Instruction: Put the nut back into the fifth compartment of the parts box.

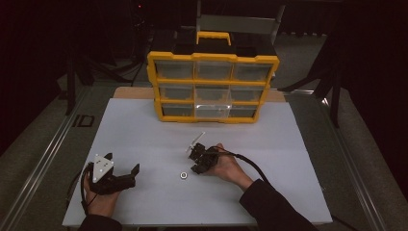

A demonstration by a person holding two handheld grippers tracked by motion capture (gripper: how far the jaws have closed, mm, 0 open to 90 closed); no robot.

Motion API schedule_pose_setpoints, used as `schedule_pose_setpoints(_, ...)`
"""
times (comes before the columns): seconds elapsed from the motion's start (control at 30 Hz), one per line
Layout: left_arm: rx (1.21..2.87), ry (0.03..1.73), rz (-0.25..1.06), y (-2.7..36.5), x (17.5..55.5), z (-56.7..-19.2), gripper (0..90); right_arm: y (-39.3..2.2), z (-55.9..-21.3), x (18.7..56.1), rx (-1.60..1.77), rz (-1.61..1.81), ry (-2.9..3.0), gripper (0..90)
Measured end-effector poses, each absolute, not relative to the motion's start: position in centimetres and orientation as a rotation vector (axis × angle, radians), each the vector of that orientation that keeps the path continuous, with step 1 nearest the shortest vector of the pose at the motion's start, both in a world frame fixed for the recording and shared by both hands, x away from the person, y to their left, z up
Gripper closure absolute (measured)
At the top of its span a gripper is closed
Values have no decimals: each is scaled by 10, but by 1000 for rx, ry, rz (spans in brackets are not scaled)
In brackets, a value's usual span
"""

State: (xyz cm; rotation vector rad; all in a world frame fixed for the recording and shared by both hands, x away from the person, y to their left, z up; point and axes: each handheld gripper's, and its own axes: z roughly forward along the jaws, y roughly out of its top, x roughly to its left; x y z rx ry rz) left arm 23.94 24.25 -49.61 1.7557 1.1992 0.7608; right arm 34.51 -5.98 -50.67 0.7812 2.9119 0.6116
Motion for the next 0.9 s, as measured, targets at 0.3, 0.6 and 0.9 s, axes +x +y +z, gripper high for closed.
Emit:
schedule_pose_setpoints(0.3,1756,1200,761,243,239,-496,0,-59,-506,344,760,589,2915,697)
schedule_pose_setpoints(0.6,1756,1201,761,243,239,-496,0,-63,-500,346,767,598,2902,699)
schedule_pose_setpoints(0.9,1756,1200,762,243,239,-496,0,-72,-482,347,760,608,2891,700)
